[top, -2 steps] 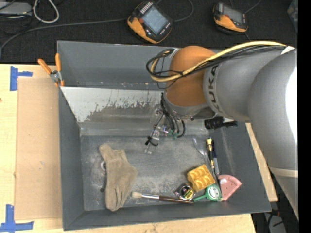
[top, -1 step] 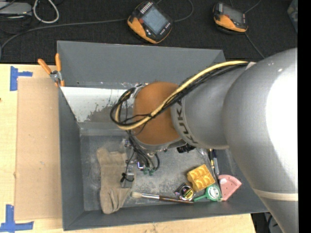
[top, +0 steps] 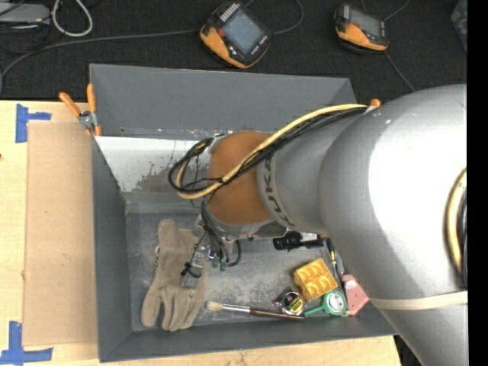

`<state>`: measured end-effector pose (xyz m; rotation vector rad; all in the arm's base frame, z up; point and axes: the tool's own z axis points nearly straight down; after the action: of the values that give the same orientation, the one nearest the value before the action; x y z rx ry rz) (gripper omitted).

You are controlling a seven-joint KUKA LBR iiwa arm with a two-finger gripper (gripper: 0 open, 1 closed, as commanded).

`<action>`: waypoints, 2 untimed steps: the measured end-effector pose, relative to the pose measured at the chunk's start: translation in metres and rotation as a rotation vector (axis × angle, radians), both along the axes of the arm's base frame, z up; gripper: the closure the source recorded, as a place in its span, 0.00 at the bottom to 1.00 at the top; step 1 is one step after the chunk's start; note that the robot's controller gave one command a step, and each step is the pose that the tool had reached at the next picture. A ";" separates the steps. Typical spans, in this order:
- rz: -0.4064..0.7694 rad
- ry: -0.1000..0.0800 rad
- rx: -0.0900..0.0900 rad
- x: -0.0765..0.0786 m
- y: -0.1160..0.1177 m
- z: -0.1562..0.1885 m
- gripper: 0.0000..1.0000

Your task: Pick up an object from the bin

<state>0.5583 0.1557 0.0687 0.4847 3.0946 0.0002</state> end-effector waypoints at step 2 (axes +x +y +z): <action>0.781 -0.004 -0.005 -0.051 0.069 0.004 1.00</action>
Offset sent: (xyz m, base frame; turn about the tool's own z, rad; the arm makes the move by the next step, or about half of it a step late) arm 0.0000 0.0000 0.0000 0.0000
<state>0.5072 0.2250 0.0725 -0.7283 3.0422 -0.0015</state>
